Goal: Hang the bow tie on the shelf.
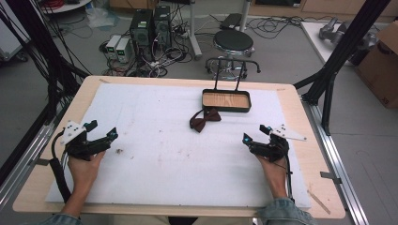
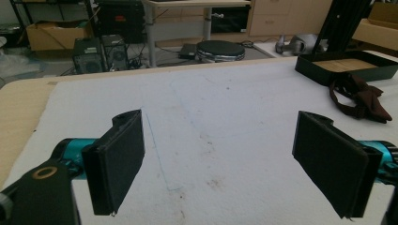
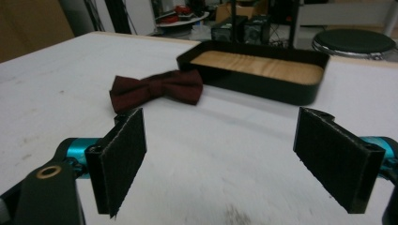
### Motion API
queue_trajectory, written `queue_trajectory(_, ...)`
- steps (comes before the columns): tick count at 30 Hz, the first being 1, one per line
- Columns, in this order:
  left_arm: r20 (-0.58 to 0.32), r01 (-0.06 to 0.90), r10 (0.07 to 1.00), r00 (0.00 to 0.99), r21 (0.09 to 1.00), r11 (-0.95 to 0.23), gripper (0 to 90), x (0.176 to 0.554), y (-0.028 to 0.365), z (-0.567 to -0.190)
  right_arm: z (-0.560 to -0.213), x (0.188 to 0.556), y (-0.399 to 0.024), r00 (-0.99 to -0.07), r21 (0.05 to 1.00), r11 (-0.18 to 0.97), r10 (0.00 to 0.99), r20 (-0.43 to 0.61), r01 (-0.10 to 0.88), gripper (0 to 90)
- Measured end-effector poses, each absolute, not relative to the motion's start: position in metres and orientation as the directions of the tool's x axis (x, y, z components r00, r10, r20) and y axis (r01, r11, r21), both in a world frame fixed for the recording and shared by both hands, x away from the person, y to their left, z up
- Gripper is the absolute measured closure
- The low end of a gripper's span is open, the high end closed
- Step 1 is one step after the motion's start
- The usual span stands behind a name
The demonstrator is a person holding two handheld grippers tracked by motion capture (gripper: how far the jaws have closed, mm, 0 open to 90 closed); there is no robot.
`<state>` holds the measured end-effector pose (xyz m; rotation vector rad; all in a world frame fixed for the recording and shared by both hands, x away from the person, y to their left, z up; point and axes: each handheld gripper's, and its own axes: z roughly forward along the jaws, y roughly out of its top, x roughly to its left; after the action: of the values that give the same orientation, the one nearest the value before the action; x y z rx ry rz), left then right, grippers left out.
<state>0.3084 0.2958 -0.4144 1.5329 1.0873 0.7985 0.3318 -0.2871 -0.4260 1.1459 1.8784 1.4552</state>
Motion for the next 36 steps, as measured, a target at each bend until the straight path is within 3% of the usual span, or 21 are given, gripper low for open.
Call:
queue_trajectory(16,-0.057,0.231,0.924,0.378,0.972,-0.034,17.8,0.31,0.295,-0.415,-0.404,0.396,-0.226,-0.7,0.926,0.258,0.714,0.01,0.277,21.4)
queue_trajectory(36,-0.059,0.231,0.921,0.385,0.972,-0.035,17.8,0.312,0.294,-0.415,-0.405,0.438,-0.168,-0.72,0.91,0.301,0.694,-0.004,0.285,24.6)
